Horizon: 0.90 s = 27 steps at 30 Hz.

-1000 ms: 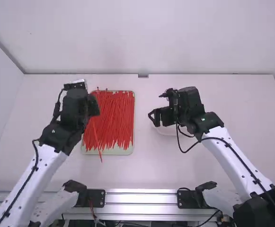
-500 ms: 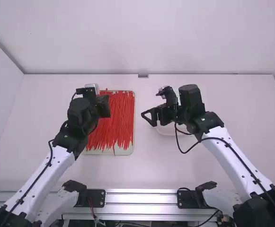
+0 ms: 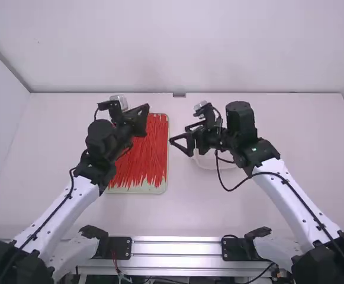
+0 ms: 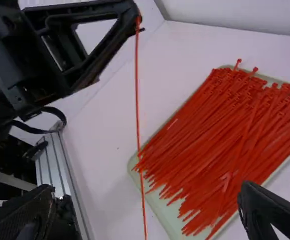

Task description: Fasten the cable tie

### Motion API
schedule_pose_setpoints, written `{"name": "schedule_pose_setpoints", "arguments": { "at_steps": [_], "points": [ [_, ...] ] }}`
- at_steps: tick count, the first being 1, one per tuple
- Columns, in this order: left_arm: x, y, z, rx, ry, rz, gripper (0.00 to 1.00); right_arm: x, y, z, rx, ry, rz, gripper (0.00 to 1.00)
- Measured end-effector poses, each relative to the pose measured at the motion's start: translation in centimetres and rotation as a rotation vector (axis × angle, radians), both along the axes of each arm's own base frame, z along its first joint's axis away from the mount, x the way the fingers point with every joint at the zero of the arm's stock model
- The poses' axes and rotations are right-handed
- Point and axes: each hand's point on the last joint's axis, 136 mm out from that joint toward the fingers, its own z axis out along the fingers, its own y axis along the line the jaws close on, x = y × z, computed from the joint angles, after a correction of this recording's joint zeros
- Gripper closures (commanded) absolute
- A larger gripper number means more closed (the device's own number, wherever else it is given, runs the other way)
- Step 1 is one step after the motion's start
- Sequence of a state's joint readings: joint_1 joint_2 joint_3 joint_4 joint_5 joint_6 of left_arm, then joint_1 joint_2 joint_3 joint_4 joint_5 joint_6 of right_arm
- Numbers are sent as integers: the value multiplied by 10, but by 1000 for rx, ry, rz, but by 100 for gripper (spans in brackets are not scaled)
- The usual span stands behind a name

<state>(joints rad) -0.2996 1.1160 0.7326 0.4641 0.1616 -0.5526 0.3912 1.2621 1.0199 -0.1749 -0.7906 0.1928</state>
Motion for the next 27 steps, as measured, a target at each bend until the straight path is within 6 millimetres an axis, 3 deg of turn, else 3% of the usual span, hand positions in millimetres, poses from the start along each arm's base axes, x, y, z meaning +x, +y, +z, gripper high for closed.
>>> {"name": "schedule_pose_setpoints", "arguments": {
  "at_steps": [10,14,19,22,25,27],
  "points": [
    [-2,-35,9,-142,-10,-139,98,-5,22,7,2,-44,0,0],
    [-5,-39,20,-201,-21,-170,98,-1,25,3,-20,-29,-56,8],
    [-7,-42,15,-223,21,-191,98,1,28,0,-41,-29,-96,15],
    [-9,-48,17,-229,35,-209,98,0,30,-1,-49,-33,-103,27],
    [-16,-62,32,-227,1,-245,98,0,32,-2,-55,-37,-108,47],
    [-17,-65,34,-225,-5,-249,98,0,32,-2,-55,-36,-111,53]
  ]
}}
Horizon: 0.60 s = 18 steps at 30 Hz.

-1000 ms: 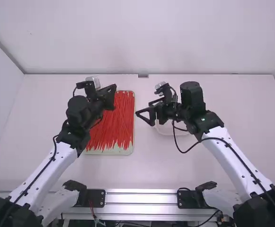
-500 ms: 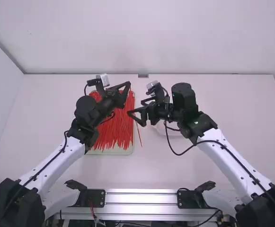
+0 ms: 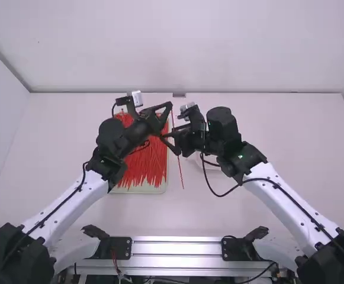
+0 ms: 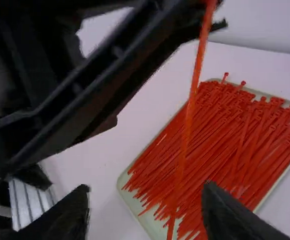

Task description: Fasten the cable tie

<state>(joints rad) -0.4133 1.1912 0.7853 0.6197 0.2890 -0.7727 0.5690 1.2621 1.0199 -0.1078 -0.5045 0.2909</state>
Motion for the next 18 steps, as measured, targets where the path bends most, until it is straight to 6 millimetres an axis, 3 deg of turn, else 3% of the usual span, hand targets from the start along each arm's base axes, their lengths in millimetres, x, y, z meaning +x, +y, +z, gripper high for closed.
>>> {"name": "schedule_pose_setpoints", "arguments": {
  "at_steps": [18],
  "points": [
    [7,6,-14,67,24,72,98,6,-8,-3,-4,27,-38,67]
  ]
}}
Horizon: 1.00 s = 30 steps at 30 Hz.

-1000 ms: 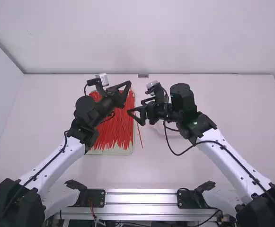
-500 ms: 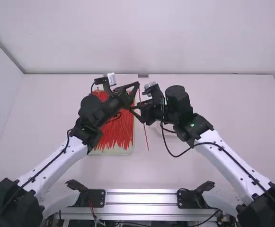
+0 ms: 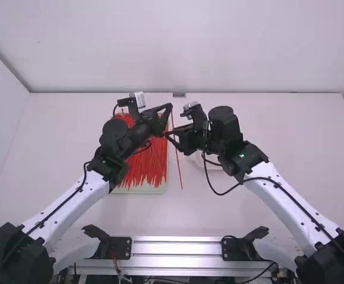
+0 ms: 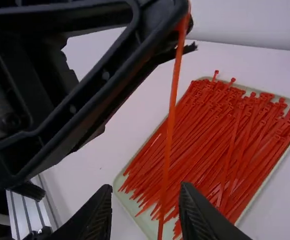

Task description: Fasten the cable tie

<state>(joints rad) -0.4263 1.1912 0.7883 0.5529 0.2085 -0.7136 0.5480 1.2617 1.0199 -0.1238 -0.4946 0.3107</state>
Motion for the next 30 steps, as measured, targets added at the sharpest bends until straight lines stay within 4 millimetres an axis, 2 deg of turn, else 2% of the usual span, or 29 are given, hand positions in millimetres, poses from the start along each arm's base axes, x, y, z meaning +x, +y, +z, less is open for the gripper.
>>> {"name": "schedule_pose_setpoints", "arguments": {
  "at_steps": [2,5,7,9,30],
  "points": [
    [1,1,-1,1,5,8,98,0,-1,-1,-3,5,-3,71],
    [2,3,-2,3,9,20,98,4,-7,-3,-5,15,-22,85],
    [2,3,-2,2,6,24,98,6,-9,-3,-2,21,-32,87],
    [3,4,0,-1,1,27,98,8,-10,-2,3,28,-41,99],
    [3,5,1,0,-3,34,98,6,-5,1,16,16,-28,100]
  ]
}}
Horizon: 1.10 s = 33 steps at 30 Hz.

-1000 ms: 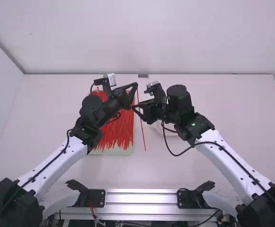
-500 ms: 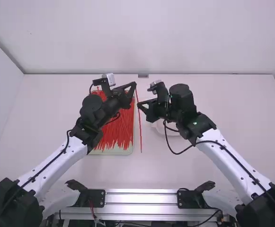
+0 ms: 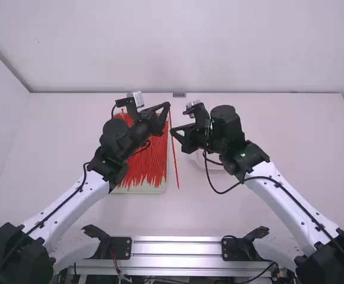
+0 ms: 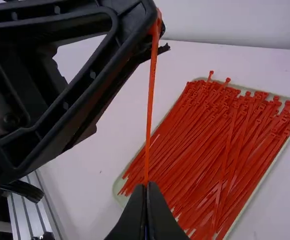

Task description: Fasten the cable tie

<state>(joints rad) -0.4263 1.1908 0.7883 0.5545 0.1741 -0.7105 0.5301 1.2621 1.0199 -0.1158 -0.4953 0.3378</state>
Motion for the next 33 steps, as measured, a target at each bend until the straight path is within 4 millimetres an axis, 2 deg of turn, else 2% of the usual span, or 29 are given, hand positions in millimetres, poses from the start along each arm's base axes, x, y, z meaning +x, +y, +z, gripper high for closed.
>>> {"name": "schedule_pose_setpoints", "arguments": {
  "at_steps": [12,14,15,19,28,30,31,33],
  "points": [
    [0,0,0,0,1,0,98,0,0,-1,-1,2,-1,100],
    [0,0,0,0,1,0,98,0,0,-1,0,5,-2,76],
    [0,0,0,0,1,0,98,0,0,0,3,5,-3,71],
    [-1,-1,0,-9,7,-4,98,1,0,2,13,8,-8,67],
    [-2,-2,6,-52,6,-13,98,-1,4,4,21,1,1,67],
    [-3,-3,10,-60,-8,-23,98,-3,6,5,23,2,7,85],
    [-4,-4,10,-60,-9,-31,98,-4,7,5,21,0,10,98],
    [-3,-4,9,-58,-5,-30,98,-3,7,4,24,6,7,100]
  ]
}}
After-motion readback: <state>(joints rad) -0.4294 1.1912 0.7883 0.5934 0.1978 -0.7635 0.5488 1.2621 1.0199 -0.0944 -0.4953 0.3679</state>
